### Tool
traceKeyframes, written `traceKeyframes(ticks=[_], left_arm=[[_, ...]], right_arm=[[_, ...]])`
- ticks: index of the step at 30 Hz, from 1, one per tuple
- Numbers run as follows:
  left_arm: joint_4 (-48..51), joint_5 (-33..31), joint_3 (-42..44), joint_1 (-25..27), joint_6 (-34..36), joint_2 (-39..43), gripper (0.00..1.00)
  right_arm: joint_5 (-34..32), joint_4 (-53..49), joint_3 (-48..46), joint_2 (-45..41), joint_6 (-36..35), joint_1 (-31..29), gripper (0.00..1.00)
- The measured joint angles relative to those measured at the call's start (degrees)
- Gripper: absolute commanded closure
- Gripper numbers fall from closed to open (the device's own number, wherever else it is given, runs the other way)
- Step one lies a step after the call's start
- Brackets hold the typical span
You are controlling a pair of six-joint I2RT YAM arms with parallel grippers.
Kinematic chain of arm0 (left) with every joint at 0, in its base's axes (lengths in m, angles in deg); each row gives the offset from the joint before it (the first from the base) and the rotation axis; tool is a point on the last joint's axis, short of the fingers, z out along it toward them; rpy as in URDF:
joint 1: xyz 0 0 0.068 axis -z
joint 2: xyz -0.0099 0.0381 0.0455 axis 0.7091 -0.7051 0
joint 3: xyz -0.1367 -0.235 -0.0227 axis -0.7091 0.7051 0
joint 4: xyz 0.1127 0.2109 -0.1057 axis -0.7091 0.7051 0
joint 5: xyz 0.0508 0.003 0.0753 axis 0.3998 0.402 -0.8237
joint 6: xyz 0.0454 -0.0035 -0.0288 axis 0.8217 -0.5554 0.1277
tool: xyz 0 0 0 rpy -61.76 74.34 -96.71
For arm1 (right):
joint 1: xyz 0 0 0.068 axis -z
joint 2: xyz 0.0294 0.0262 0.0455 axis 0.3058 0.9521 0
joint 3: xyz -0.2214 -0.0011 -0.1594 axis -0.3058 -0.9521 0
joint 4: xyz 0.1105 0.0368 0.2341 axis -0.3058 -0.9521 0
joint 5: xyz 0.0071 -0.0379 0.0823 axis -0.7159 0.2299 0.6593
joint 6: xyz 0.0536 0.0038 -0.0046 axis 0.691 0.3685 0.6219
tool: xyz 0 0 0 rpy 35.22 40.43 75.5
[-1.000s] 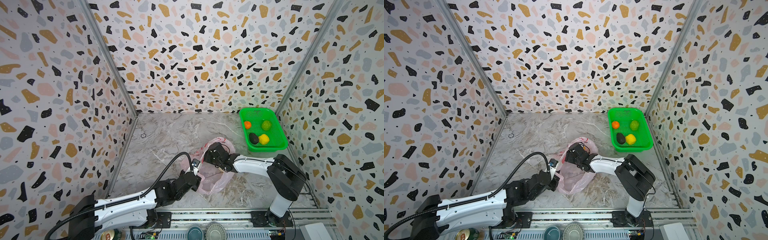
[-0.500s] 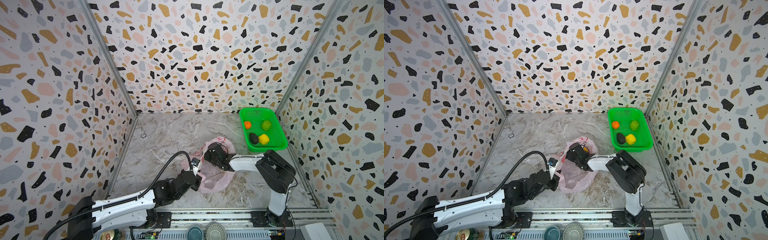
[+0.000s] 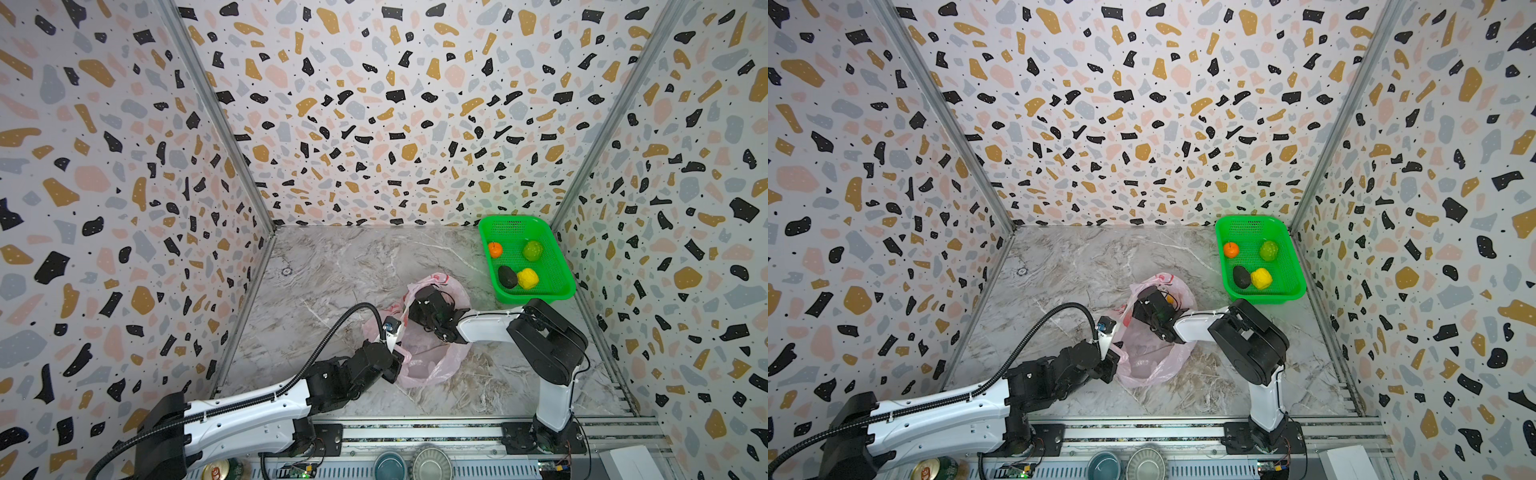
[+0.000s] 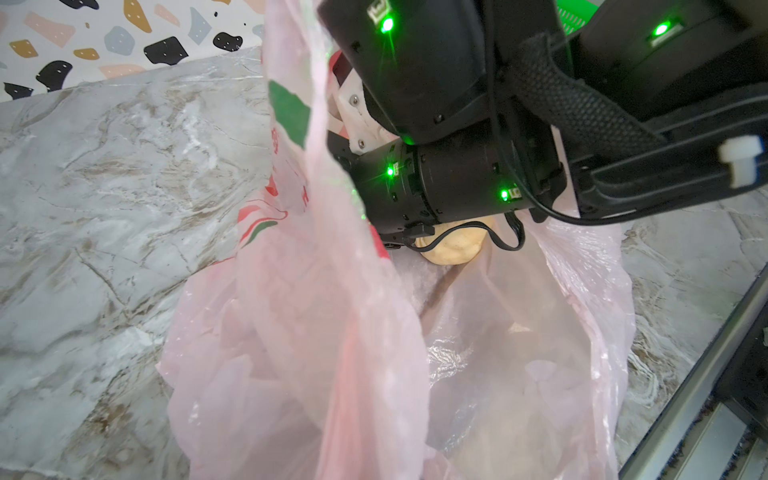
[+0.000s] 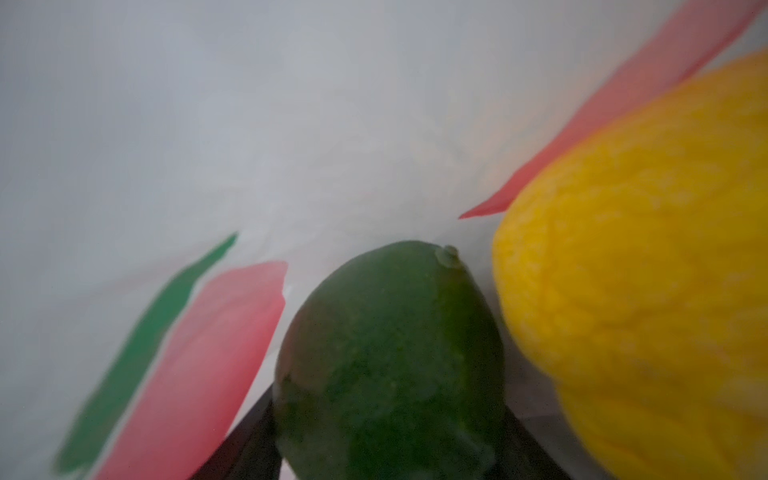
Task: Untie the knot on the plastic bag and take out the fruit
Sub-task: 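Lower the open right gripper into the bag toward the green lime, then close the right gripper on the green lime, then lift the green lime out of the bag toward the green basket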
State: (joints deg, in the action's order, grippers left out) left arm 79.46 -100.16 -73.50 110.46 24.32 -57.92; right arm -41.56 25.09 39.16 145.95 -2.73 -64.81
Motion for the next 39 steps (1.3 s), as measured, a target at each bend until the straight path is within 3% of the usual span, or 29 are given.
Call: traceKeyframes(ticks=[20, 30, 39], left_arm=[[0.02, -5.29, 0.0, 0.0, 0.07, -0.15, 1.0], [0.07, -6.08, 0.0, 0.0, 0.09, 0.39, 1.0], [0.11, -6.32, 0.0, 0.0, 0.22, 0.7, 1.0]], right_arm=[[9.55, -12.04, -7.45, -16.76, -7.67, -6.34, 0.5], [10.23, -21.77, -7.58, -24.11, -14.51, -9.75, 0.5], [6.27, -30.84, -4.17, -31.23, -17.94, -11.91, 0.5]])
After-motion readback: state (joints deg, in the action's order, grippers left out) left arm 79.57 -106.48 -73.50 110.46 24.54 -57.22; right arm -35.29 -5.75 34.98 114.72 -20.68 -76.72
